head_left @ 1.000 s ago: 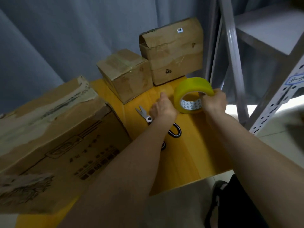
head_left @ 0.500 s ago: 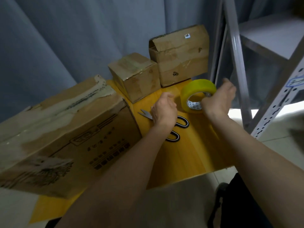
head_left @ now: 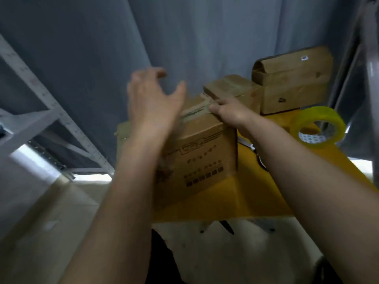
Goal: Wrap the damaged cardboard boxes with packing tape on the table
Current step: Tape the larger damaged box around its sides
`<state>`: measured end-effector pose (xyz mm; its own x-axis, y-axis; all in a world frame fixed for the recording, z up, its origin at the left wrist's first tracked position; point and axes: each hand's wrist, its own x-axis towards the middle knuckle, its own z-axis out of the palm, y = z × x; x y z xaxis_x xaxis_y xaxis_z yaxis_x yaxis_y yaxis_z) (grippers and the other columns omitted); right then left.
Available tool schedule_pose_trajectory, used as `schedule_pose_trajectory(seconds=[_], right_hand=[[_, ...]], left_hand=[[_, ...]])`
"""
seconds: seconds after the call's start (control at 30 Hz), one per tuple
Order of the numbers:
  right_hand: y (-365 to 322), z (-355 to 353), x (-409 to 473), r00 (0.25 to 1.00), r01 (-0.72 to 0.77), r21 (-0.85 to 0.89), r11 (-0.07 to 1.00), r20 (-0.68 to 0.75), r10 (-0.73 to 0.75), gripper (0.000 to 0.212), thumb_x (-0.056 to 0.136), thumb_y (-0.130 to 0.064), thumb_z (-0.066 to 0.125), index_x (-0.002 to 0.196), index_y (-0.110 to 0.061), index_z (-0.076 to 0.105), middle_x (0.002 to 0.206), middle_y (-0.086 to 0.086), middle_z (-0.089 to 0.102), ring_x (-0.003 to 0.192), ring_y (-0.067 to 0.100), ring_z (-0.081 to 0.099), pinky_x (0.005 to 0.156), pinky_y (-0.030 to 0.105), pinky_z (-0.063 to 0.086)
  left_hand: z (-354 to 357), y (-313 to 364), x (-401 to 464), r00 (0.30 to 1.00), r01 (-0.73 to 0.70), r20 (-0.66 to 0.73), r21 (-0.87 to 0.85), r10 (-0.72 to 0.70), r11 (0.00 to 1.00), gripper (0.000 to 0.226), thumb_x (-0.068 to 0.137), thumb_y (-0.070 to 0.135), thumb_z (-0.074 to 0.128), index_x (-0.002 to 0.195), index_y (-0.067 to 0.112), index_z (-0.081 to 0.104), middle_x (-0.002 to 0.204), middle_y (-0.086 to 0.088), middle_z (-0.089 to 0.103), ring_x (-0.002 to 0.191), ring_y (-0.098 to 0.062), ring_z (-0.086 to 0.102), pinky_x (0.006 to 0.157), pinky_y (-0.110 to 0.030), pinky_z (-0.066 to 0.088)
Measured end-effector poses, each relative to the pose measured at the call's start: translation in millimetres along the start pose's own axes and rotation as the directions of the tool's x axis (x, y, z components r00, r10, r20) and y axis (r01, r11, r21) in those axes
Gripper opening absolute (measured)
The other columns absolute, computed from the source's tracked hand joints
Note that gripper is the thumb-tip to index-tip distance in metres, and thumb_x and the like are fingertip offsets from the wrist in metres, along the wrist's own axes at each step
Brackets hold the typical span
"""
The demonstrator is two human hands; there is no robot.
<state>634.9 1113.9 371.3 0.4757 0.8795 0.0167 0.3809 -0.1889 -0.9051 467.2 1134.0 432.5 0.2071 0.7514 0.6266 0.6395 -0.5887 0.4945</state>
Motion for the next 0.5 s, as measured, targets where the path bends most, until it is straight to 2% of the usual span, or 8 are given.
schedule_pose_trajectory(seconds=[0.07,0.13,0.23,0.27,0.33,0.4,0.47,0.5], right_hand=[[-2,4,-1,0.992,-0.095,-0.049,0.994,0.075,0.099,0.043,0.099,-0.035,0.048,0.126,-0.004,0.058,0.124,0.013,0.061,0.107,0.027,0.058,0.090,0.034,0.045],[-2,4,-1,0.985,-0.156,-0.060,0.986,0.063,0.160,0.045,0.099,-0.039,0.047,0.125,-0.004,0.057,0.121,0.014,0.062,0.106,0.030,0.060,0.095,0.041,0.047],[-4,4,-6,0.975,-0.218,-0.001,0.976,0.045,0.218,0.042,0.099,-0.042,0.045,0.121,-0.008,0.057,0.112,0.012,0.065,0.097,0.028,0.062,0.082,0.038,0.048],[-4,5,-8,0.975,-0.217,0.016,0.976,0.046,0.216,0.041,0.100,-0.041,0.045,0.120,-0.008,0.057,0.111,0.012,0.064,0.097,0.027,0.061,0.082,0.038,0.047],[-1,3,-13,0.984,-0.162,0.088,0.983,0.082,0.155,0.032,0.101,-0.034,0.046,0.115,-0.008,0.060,0.109,0.010,0.065,0.100,0.025,0.060,0.083,0.035,0.047],[3,-5,-19,0.990,-0.086,0.247,0.965,0.133,0.054,0.020,0.100,-0.012,0.045,0.110,-0.009,0.062,0.105,0.007,0.067,0.100,0.023,0.061,0.078,0.029,0.049],[9,-13,-24,0.984,-0.062,0.447,0.892,0.175,-0.019,0.033,0.093,0.006,0.039,0.116,-0.002,0.060,0.111,0.012,0.067,0.105,0.026,0.063,0.084,0.031,0.052],[11,-15,-26,0.983,-0.068,0.548,0.834,0.180,-0.039,0.035,0.091,0.006,0.036,0.118,0.001,0.059,0.114,0.015,0.067,0.108,0.028,0.063,0.091,0.035,0.051]], left_hand=[[-30,-49,14,0.948,0.216,0.192,0.207,-0.256,0.954,0.063,0.086,0.052,0.063,0.136,0.014,0.052,0.141,-0.013,0.049,0.130,-0.032,0.045,0.105,-0.037,0.036],[-48,-92,11,0.833,0.418,0.281,0.247,-0.478,0.874,0.066,0.086,0.052,0.064,0.133,0.007,0.052,0.137,-0.017,0.053,0.121,-0.036,0.051,0.095,-0.040,0.042],[-45,-126,-6,0.584,0.739,0.536,-0.040,-0.610,0.673,0.054,0.089,0.047,0.063,0.120,0.002,0.060,0.104,-0.017,0.067,0.091,-0.034,0.063,0.077,-0.039,0.053],[-42,-133,-11,0.547,0.795,0.592,-0.148,-0.592,0.588,0.047,0.091,0.043,0.062,0.115,0.003,0.062,0.094,-0.014,0.068,0.084,-0.030,0.064,0.073,-0.038,0.054],[-36,-143,-14,0.593,0.782,0.619,-0.290,-0.516,0.551,0.032,0.095,0.035,0.060,0.111,0.007,0.064,0.093,-0.009,0.071,0.080,-0.022,0.067,0.070,-0.033,0.054],[-35,-150,-9,0.716,0.678,0.568,-0.429,-0.405,0.597,0.017,0.097,0.021,0.058,0.112,0.015,0.063,0.105,-0.006,0.071,0.085,-0.013,0.070,0.071,-0.026,0.055],[-37,-154,-6,0.818,0.554,0.497,-0.543,-0.289,0.631,0.031,0.094,0.001,0.055,0.119,0.020,0.058,0.114,-0.001,0.069,0.095,-0.009,0.068,0.077,-0.020,0.054],[-38,-154,-7,0.853,0.502,0.460,-0.595,-0.246,0.628,0.043,0.092,-0.007,0.053,0.124,0.022,0.055,0.116,0.003,0.067,0.102,-0.007,0.065,0.081,-0.019,0.053]])
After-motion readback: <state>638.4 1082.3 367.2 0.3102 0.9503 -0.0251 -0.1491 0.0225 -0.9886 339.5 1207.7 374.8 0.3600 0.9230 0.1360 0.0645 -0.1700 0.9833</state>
